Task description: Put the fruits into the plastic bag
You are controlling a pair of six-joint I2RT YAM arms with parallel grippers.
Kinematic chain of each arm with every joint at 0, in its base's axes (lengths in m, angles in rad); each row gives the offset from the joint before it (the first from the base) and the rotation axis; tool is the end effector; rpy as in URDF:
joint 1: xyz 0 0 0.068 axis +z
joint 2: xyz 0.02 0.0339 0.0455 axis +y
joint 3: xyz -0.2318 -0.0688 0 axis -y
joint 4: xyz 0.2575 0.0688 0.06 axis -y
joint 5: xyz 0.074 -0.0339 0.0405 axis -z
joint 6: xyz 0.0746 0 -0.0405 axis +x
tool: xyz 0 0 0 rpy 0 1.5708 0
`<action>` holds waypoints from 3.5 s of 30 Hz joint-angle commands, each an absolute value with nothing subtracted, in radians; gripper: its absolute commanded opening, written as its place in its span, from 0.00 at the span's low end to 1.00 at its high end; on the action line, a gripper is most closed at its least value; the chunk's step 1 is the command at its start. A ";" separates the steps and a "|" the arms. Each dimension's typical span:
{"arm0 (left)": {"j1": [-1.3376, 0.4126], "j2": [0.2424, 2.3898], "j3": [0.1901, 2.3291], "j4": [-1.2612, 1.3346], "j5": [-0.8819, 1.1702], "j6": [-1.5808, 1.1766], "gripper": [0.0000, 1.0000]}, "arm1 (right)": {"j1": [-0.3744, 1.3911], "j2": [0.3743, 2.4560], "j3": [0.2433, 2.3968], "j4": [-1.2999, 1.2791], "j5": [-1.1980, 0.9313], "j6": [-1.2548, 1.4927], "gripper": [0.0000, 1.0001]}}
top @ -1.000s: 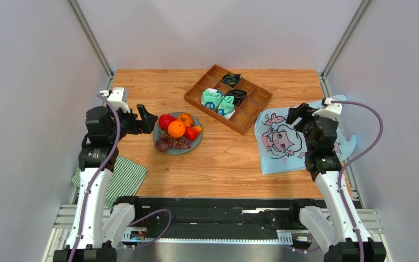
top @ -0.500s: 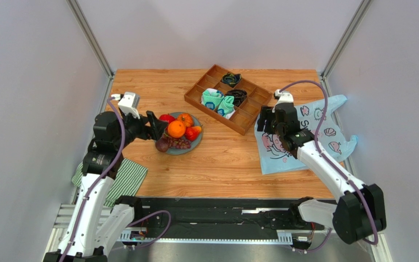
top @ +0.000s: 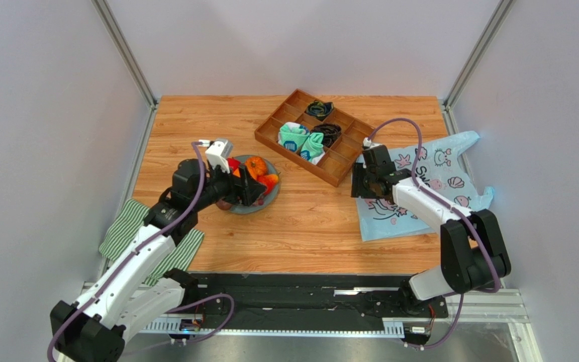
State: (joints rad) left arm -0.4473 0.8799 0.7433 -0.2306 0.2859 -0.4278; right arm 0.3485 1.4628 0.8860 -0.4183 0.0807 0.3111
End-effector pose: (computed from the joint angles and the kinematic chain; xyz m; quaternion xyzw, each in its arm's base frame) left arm 0.2356 -0.1364 0.2643 0.0886 0.8151 -0.3438 0.4578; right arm 0.3069 0.1051 0.1294 -0.0065 0.9581 0.0553 0.2809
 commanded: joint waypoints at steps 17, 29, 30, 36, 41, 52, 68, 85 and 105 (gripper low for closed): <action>-0.508 0.969 0.738 -0.075 0.285 -0.523 0.89 | 0.350 1.698 0.928 -0.419 0.186 0.368 0.30; -0.508 0.983 0.701 -0.006 0.317 -0.548 0.90 | 0.351 1.531 0.923 -0.465 0.175 0.353 0.00; -0.508 0.995 0.698 0.027 0.339 -0.555 0.90 | 0.353 1.501 0.923 -0.471 0.172 0.350 0.00; -0.520 1.072 0.701 0.142 0.359 -0.652 0.98 | 0.393 1.235 0.867 -0.465 0.118 0.347 0.00; -0.552 1.158 0.715 0.280 0.391 -0.755 0.99 | 0.480 1.056 0.784 -0.368 0.063 0.373 0.00; -0.673 1.422 0.796 0.472 0.459 -0.836 0.99 | 0.679 1.035 0.741 -0.195 0.014 0.426 0.00; -0.673 1.597 0.827 0.601 0.454 -0.888 0.74 | 0.790 1.103 0.784 -0.149 -0.078 0.336 0.00; -0.652 1.554 0.946 0.206 0.388 -0.571 0.00 | 0.201 1.037 0.925 -0.538 0.022 0.314 0.87; -0.646 1.562 0.966 0.160 0.397 -0.532 0.00 | -0.087 1.500 0.844 -0.359 -0.028 0.367 0.83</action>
State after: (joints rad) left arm -0.6479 1.5856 0.9386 0.1516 0.3843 -0.5598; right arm -0.0830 1.4639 0.8299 -0.4210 -0.0849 0.3397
